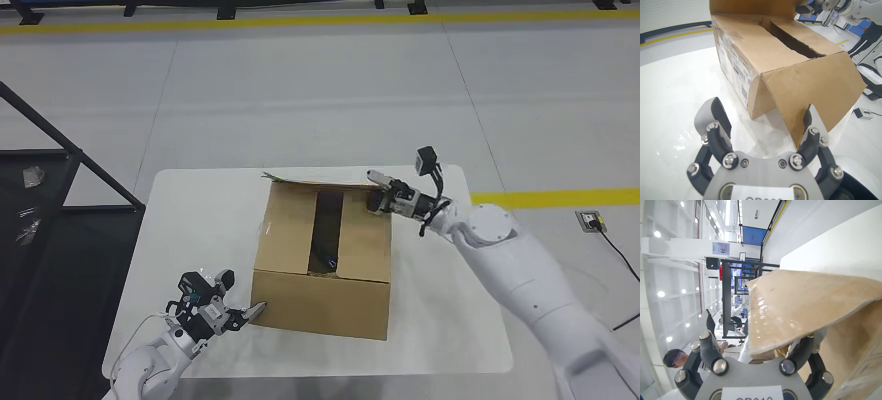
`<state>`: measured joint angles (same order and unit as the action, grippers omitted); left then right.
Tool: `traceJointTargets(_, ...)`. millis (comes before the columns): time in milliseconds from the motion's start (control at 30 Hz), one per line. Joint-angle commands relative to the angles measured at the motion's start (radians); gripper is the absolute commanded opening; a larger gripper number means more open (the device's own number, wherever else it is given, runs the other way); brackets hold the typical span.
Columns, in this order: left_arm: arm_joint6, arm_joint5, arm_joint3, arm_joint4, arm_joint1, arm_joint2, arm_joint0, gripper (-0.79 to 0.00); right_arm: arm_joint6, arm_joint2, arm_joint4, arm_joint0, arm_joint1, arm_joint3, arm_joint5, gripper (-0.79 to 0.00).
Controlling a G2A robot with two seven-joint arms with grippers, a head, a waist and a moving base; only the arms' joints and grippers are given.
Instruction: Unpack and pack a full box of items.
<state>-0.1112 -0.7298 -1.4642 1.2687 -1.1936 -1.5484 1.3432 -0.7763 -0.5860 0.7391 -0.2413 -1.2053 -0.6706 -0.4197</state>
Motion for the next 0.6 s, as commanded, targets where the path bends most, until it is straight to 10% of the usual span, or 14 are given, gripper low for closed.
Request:
traceJointTargets(0, 0.000, 0.000, 0.000, 0.000, 0.000, 0.000, 0.000, 0.000, 0.047, 0.014, -0.052, 0.026, -0.020, 0.034, -0.006, 0.000)
traceJointTargets(567, 0.004, -0.010, -0.005, -0.031, 0.000, 0.005, 0.002, 0.000, 0.099, 0.014, -0.059, 0.025, -0.044, 0.053, 0.027, 0.000)
